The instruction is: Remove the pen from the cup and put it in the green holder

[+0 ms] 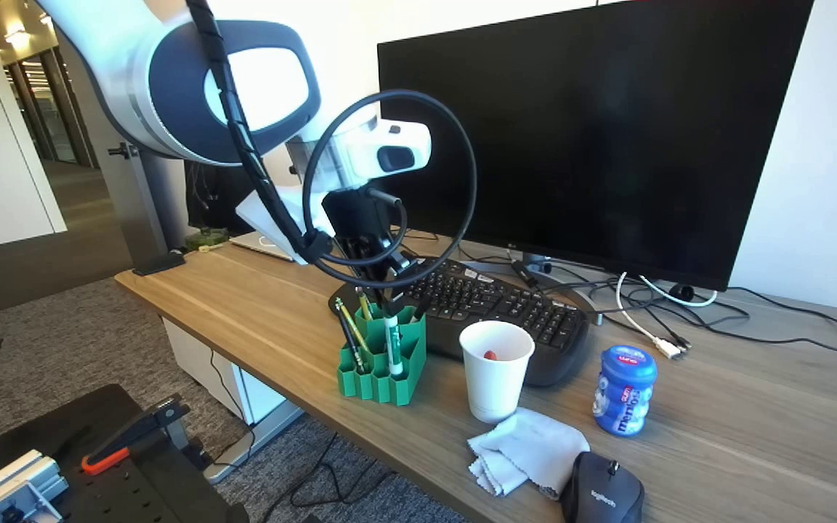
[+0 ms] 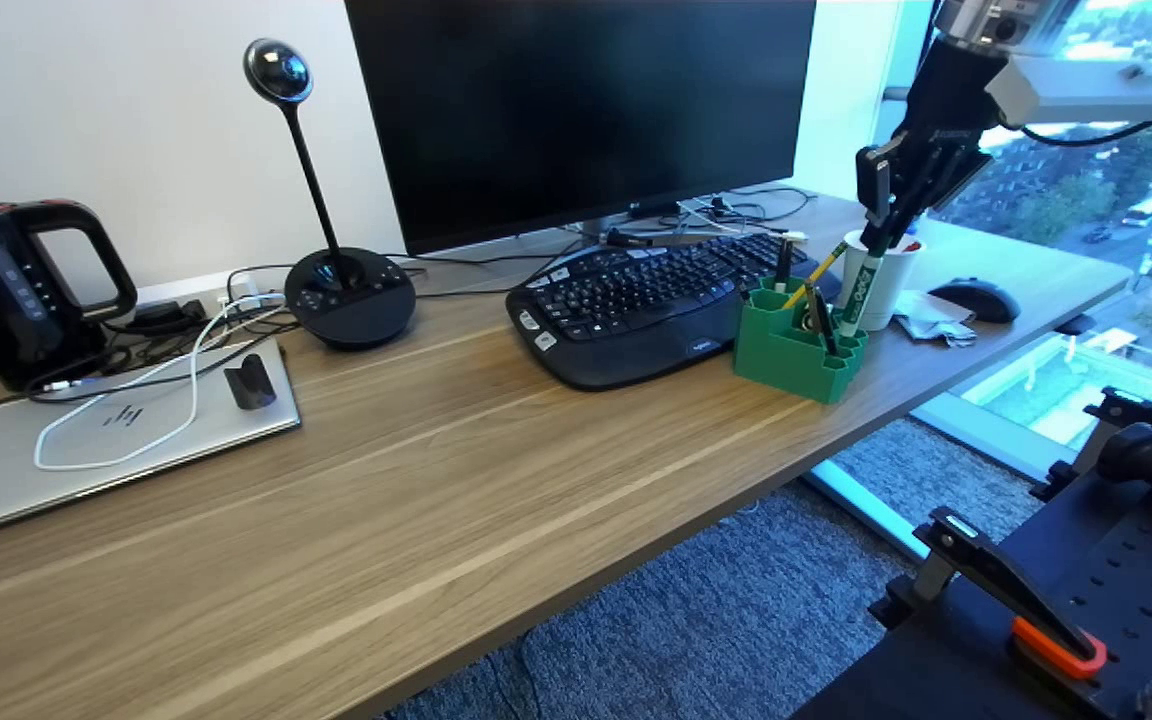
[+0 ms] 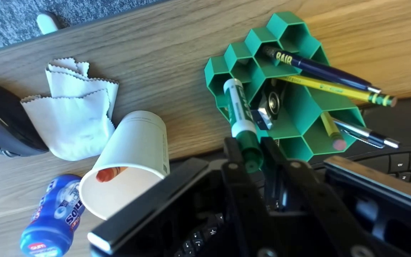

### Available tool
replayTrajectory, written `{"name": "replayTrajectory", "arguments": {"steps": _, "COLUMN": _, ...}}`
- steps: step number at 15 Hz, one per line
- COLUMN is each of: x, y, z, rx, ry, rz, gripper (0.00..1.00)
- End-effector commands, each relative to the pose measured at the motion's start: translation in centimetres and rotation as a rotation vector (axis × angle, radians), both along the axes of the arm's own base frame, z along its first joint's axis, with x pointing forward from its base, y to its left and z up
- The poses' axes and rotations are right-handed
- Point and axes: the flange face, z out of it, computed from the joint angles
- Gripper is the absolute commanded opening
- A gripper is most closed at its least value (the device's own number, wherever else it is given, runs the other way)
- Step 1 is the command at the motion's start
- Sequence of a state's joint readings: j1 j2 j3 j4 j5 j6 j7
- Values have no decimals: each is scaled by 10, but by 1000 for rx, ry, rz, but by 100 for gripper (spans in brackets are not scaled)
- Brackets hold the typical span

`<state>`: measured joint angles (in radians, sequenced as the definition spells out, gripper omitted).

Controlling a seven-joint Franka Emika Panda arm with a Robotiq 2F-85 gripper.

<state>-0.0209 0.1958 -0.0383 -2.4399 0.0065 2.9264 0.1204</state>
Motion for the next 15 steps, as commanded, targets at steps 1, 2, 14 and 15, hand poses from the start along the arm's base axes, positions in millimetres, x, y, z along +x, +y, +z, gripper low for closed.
{"name": "replayTrajectory", "arguments": {"steps": 1, "x": 6, "y": -2, "z": 6, "rx": -4, "ry": -26, "rz": 3, "gripper": 5}}
{"name": "replayTrajectory", "arguments": {"steps": 2, "x": 7, "y": -4, "z": 6, "rx": -6, "ry": -28, "rz": 1, "gripper": 5}}
{"name": "replayTrajectory", "arguments": {"steps": 14, "x": 5, "y": -11, "z": 14, "rx": -11, "ry": -33, "rz": -5, "gripper": 5}}
{"name": "replayTrajectory", "arguments": {"steps": 15, "x": 5, "y": -11, "z": 14, "rx": -11, "ry": -35, "rz": -5, "gripper": 5}}
